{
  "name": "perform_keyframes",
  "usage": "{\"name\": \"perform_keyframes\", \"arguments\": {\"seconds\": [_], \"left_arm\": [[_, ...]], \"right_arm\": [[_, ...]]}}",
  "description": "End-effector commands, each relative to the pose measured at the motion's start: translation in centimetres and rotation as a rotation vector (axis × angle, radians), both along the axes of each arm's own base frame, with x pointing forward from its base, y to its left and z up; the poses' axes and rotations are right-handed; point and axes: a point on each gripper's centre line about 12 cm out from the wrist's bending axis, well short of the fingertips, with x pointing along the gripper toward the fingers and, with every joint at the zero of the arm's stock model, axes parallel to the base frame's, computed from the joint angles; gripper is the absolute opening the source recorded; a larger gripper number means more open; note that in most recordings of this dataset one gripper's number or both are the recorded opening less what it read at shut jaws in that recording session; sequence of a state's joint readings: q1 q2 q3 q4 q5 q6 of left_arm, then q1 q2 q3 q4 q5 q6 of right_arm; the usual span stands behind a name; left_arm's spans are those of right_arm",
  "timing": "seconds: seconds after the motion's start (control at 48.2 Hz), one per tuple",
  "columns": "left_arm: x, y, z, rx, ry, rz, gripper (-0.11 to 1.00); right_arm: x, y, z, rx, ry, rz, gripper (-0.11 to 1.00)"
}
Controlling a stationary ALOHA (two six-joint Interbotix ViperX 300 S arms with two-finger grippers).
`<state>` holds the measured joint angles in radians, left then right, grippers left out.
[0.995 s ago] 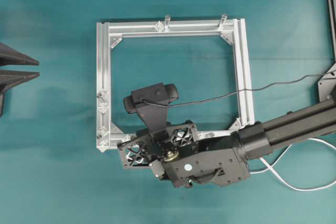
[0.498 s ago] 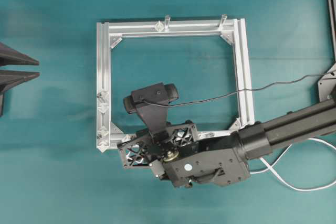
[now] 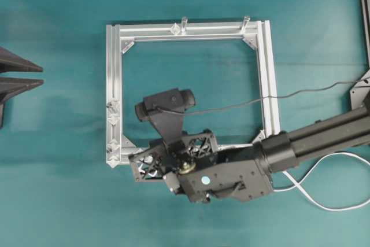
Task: Move the cable alternately left and right between 8 closely spaced pins so it hooks onto each one.
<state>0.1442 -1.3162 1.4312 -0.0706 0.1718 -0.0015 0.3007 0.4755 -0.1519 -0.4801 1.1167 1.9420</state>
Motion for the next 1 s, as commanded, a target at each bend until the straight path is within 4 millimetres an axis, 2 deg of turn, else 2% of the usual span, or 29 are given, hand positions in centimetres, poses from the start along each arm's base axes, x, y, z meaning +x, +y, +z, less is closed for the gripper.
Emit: {"name": "perform_keyframes", "arguments": {"seconds": [0.0, 0.29, 0.664, 0.975], "left_arm": [[0.1, 0.0, 0.4, -0.003, -0.013, 0.002, 0.38], [0.1, 0.0, 0.4, -0.003, -0.013, 0.002, 0.38], [0.1, 0.0, 0.4, -0.004, -0.013, 0.002, 0.38], [0.1, 0.0, 0.3, -0.036, -0.009, 0.011, 0.38]], "right_arm": [[0.2, -0.7, 1.5, -0.004, -0.027, 0.007, 0.13], [0.6, -2.7, 1.5, -0.023, -0.017, 0.009, 0.13], [1.2, -6.5, 1.6, -0.052, 0.002, 0.023, 0.13], [1.7, -7.5, 1.6, -0.051, -0.021, 0.035, 0.13]]}}
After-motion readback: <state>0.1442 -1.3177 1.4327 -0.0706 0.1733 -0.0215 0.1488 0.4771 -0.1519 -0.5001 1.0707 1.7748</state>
